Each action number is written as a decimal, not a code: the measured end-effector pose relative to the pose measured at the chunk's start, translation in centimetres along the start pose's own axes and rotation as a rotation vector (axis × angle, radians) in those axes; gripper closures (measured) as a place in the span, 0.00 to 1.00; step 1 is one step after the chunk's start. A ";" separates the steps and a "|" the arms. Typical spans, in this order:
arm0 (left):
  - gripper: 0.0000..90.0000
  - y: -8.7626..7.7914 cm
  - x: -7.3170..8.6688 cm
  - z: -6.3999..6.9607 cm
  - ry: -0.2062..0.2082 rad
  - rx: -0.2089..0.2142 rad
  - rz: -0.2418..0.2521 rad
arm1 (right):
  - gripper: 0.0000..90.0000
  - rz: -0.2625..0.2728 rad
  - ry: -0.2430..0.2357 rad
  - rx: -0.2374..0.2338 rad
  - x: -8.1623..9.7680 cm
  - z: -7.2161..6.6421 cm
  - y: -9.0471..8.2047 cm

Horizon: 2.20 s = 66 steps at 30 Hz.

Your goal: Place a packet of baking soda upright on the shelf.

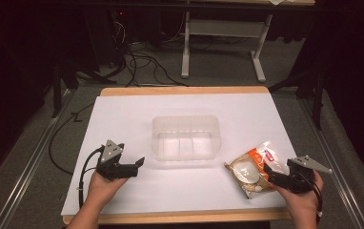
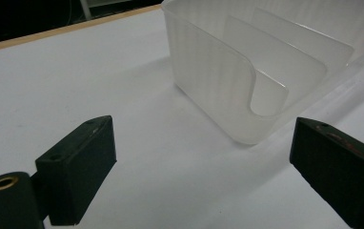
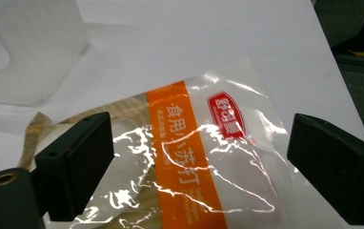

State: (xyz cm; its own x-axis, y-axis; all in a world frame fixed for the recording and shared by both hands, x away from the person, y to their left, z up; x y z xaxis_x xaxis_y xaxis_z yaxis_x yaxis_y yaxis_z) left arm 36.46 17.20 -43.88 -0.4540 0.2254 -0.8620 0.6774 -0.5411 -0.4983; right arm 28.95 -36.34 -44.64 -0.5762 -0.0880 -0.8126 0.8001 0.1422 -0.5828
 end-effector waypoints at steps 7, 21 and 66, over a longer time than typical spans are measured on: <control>0.10 0.4 -0.1 -0.1 -0.002 0.003 -0.001 | 0.09 -0.012 0.051 0.026 0.8 1.5 -0.2; 0.10 0.7 0.0 0.4 0.015 0.018 -0.023 | 0.21 -0.110 0.130 0.036 2.7 3.8 0.8; 0.13 -0.5 0.0 0.8 0.031 0.057 0.004 | 1.00 0.005 0.101 -0.111 0.7 2.1 0.0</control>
State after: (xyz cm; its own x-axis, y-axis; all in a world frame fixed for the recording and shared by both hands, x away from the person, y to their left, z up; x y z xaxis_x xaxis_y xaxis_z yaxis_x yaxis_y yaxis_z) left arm 35.63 16.83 -43.58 -0.4327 0.2482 -0.8667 0.6447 -0.5868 -0.4899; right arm 28.90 -38.48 -45.27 -0.5906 0.0123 -0.8069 0.7829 0.2509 -0.5693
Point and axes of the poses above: each handheld gripper's, and its own axes: y roughly forward along the jaws, x roughly out of its underside, z roughly to its right, the point moved 1 cm from there along y, roughly forward along the jaws, and after that the axes turned 5 degrees about -y, right-handed, at the moved point
